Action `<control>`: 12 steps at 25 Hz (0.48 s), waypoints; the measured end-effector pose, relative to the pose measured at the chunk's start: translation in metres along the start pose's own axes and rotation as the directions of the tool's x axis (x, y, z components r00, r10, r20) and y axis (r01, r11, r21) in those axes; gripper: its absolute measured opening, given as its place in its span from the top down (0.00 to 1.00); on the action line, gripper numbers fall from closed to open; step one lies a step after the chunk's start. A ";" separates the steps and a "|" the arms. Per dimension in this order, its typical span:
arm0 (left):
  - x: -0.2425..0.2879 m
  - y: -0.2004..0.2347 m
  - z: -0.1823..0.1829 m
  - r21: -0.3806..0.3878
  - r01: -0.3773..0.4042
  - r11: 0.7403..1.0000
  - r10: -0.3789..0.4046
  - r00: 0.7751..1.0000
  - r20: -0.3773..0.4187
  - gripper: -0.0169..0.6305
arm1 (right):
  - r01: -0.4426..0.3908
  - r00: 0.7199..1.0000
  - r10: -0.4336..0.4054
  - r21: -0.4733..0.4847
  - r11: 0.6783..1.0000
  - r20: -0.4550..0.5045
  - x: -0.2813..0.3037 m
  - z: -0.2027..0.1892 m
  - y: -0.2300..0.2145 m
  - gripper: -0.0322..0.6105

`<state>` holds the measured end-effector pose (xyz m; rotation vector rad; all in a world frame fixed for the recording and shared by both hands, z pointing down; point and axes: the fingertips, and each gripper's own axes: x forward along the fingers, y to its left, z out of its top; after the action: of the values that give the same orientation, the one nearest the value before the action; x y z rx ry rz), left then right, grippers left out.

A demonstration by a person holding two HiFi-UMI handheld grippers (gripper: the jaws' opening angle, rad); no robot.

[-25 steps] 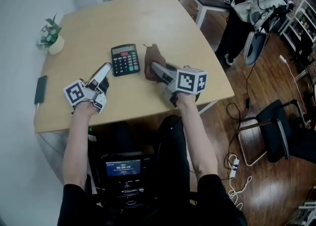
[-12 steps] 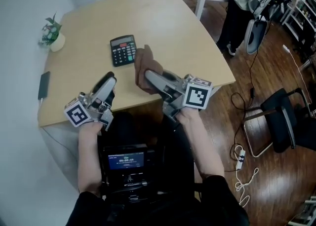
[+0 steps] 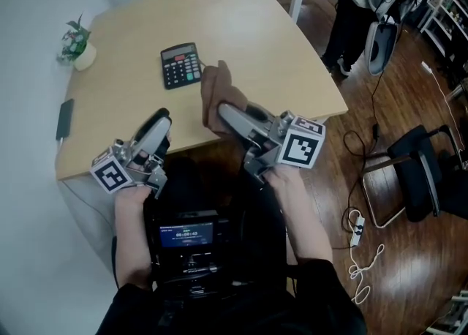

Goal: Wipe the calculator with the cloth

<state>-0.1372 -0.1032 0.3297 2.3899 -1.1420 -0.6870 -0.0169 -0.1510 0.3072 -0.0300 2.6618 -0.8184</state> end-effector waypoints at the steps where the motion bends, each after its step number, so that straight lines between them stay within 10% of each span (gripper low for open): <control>1: 0.000 -0.001 -0.002 -0.001 0.000 1.000 0.000 1.000 -0.004 0.68 | -0.007 1.000 0.007 0.002 1.000 0.004 -0.001 0.000 0.002 0.87; 12: 0.011 -0.013 -0.010 -0.001 0.020 1.000 -0.020 1.000 -0.023 0.71 | -0.002 0.999 0.003 -0.032 0.999 0.032 -0.018 0.009 0.007 0.87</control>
<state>-0.1176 -0.1030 0.3273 2.4054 -1.1091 -0.6646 0.0036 -0.1477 0.3018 -0.0482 2.6440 -0.7678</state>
